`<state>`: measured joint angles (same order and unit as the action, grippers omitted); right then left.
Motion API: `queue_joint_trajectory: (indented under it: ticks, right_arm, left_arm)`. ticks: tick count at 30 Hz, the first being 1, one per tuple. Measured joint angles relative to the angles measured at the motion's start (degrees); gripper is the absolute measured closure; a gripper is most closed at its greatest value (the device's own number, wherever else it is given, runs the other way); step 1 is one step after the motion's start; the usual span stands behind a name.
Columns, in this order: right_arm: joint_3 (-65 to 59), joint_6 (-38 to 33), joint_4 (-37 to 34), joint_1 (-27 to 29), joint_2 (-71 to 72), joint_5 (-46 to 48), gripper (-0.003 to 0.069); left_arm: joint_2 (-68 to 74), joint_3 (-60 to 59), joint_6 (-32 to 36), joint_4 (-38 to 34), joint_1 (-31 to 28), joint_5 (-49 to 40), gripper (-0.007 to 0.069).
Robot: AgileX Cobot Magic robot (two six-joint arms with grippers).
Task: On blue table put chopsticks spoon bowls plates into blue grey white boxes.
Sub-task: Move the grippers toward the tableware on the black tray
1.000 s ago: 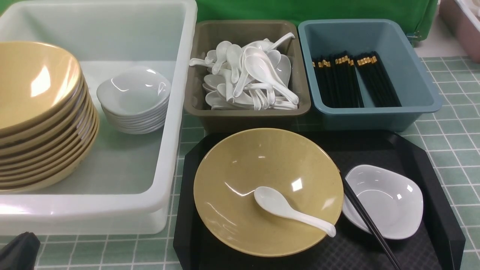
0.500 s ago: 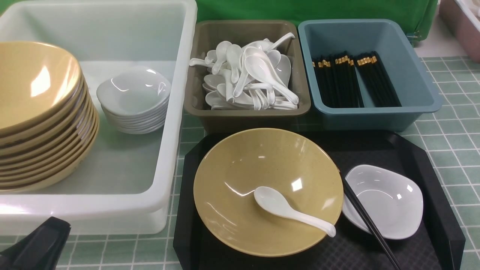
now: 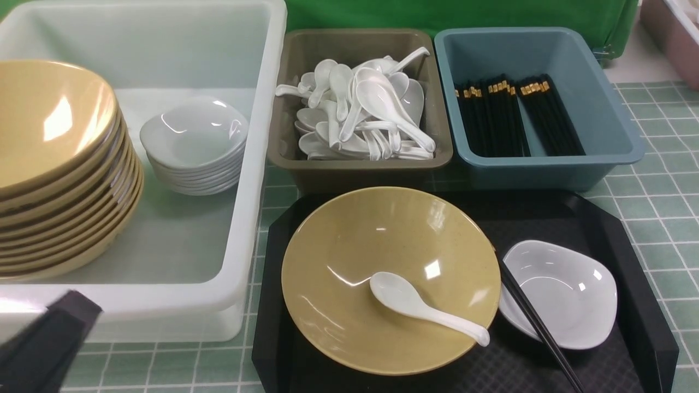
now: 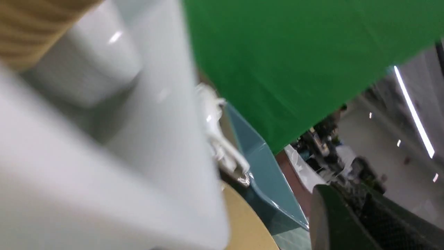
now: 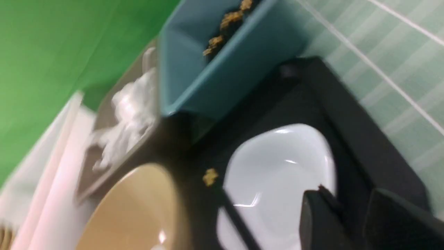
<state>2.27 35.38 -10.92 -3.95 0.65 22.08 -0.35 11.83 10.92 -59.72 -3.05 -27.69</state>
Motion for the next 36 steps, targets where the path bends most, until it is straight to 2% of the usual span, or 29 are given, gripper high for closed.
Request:
queue_joint_trajectory:
  ticks: [1,3,8,11,13,16,20,21,23,24,27,32,36]
  right_arm:
    - [3.99,-6.34,0.0,-1.52,-1.07,0.79,0.0426]
    - [9.65,-12.68,0.0,-3.0,-4.77,2.4,0.0453]
    - [27.45,-35.38,0.25,-4.15,-24.47,14.61,0.0603]
    - [36.98,-45.76,0.37,-4.15,-35.17,25.38,0.0623]
    - [41.55,-50.07,0.45,-4.5,-42.31,31.39,0.0623]
    - [45.9,-52.67,0.52,-6.04,-49.49,36.75,0.0623]
    - [48.54,-54.8,0.77,-9.11,-55.58,39.03,0.0623]
    - [49.88,-55.77,0.85,-12.5,-59.77,39.17,0.0623]
    - [50.53,-56.17,0.99,-14.22,-62.1,39.1,0.0623]
    - [51.52,-56.43,1.88,-17.39,-66.67,38.31,0.0621]
    - [51.86,-56.13,3.66,-20.33,-73.9,34.77,0.0613]
    - [51.86,-54.36,4.42,-20.7,-79.79,30.41,0.0576]
    - [51.86,-51.4,4.76,-19.68,-84.21,25.63,0.0447]
  left_arm:
    - [2.14,3.98,1.92,3.45,0.0,-2.32,0.0622]
    - [6.93,8.97,2.91,9.47,0.0,-6.07,0.0622]
    - [24.43,25.59,3.24,31.56,0.0,-20.33,0.0622]
    - [31.72,34.15,3.9,42.1,0.63,-26.72,0.0622]
    - [34.99,37.85,4.03,47.23,2.61,-29.36,0.0622]
    - [39.8,42.9,4.03,52.54,8.39,-33.46,0.0622]
    - [44.68,46.07,4.09,54.05,14.71,-35.83,0.0622]
    - [47.65,47.62,4.49,54.11,18.17,-35.89,0.0622]
    - [49.85,48.5,4.92,54.11,21.03,-35.42,0.0622]
    - [53.27,49.83,5.48,53.95,25.4,-33.03,0.0622]
    - [57.66,50.68,5.67,53.78,30.87,-28.29,0.0622]
    - [61.77,50.68,5.74,53.78,34.42,-26.32,0.0622]
    - [65.25,50.68,5.74,53.54,34.94,-28.69,0.0622]
